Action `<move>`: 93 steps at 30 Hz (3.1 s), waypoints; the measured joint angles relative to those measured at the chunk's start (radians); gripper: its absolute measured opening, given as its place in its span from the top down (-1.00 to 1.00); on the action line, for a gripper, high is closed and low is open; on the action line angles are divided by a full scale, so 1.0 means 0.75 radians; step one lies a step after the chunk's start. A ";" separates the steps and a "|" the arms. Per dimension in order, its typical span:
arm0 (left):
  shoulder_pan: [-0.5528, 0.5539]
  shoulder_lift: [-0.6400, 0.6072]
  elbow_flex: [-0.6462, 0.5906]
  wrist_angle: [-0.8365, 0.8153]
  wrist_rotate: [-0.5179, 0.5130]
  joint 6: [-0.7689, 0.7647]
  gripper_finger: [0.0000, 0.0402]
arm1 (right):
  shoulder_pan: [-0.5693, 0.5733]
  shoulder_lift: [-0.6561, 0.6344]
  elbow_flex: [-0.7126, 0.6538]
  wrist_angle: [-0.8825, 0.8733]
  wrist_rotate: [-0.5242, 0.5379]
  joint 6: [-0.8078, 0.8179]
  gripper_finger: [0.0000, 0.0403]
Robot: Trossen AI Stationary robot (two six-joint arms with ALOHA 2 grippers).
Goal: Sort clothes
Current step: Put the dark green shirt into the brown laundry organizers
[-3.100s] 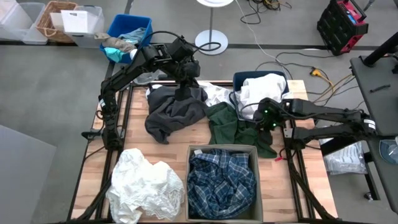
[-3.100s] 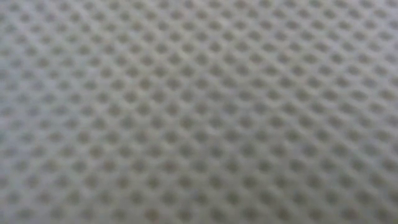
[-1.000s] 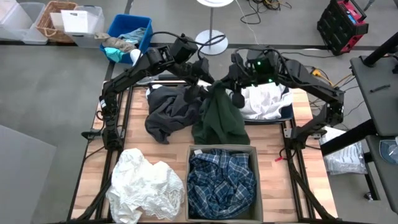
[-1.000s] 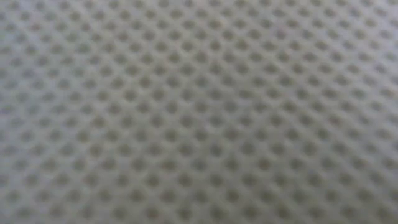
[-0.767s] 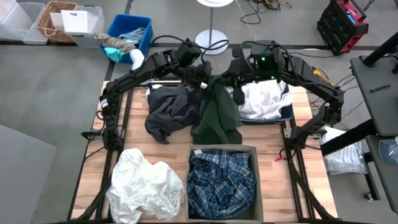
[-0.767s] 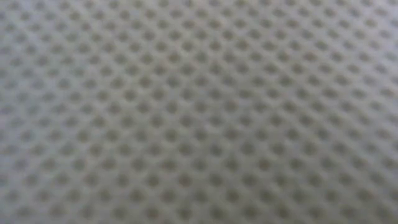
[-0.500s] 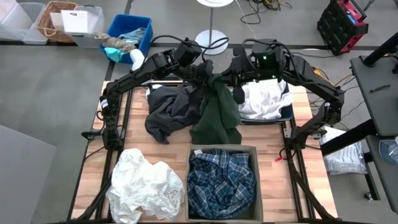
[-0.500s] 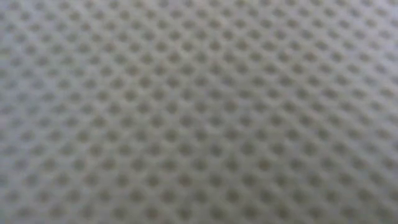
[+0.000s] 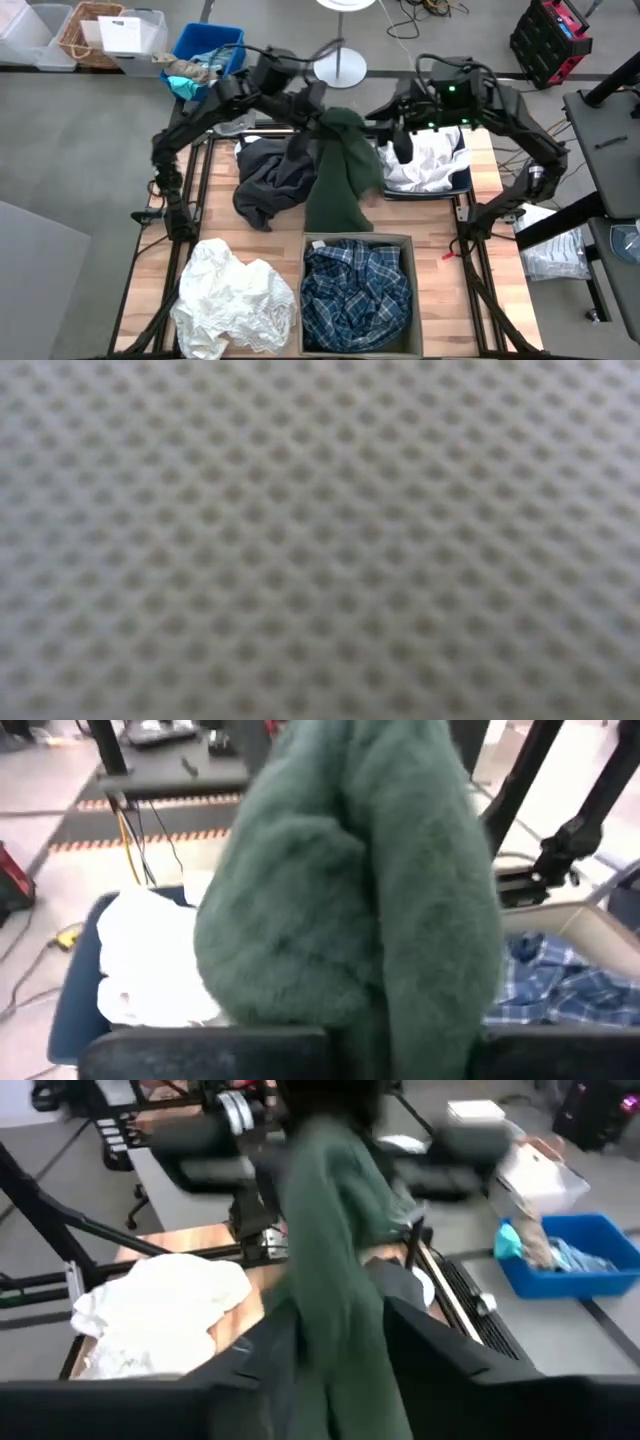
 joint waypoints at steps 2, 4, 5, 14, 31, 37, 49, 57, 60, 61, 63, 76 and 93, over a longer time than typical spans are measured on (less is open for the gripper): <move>-0.002 -0.045 -0.001 0.007 0.000 -0.011 0.99 | 0.001 -0.017 0.023 -0.065 0.044 0.026 0.19; -0.002 -0.084 0.000 0.013 0.001 -0.029 0.99 | 0.000 -0.035 0.036 -0.102 0.074 0.059 0.12; -0.002 -0.102 0.000 0.012 0.001 -0.035 0.99 | 0.000 -0.045 0.039 -0.112 0.086 0.077 0.09; -0.030 -0.256 -0.001 0.107 0.000 -0.209 1.00 | -0.001 -0.111 0.040 -0.328 0.338 0.113 0.06; -0.504 -0.334 -0.002 0.806 -0.547 -0.691 1.00 | -0.046 -0.159 0.037 -0.447 0.574 -0.086 0.32; -0.656 -0.282 -0.002 0.997 -0.842 -0.691 1.00 | -0.082 -0.233 0.036 -0.460 0.574 -0.096 0.44; -0.814 -0.018 -0.002 1.602 -0.954 -0.835 1.00 | -0.082 -0.329 0.036 -0.475 0.572 -0.074 0.72; -0.894 0.027 -0.002 1.517 -0.951 -1.061 1.00 | -0.082 -0.327 0.021 -0.501 0.572 -0.018 0.84; -0.920 0.021 -0.002 1.400 -0.951 -1.114 1.00 | -0.082 -0.327 0.007 -0.500 0.572 0.006 0.86; -0.928 0.021 -0.002 1.386 -0.951 -1.130 1.00 | -0.082 -0.327 0.002 -0.499 0.572 0.012 0.86; -0.941 0.023 -0.002 1.388 -0.951 -1.185 1.00 | -0.082 -0.326 -0.013 -0.498 0.573 0.025 0.86; -0.998 0.013 -0.002 1.142 -0.978 -1.210 1.00 | -0.082 -0.332 -0.108 -0.500 0.573 0.149 0.86; -0.996 0.002 -0.002 0.190 -1.200 -0.814 1.00 | -0.082 -0.445 -0.335 -0.498 0.576 0.255 0.86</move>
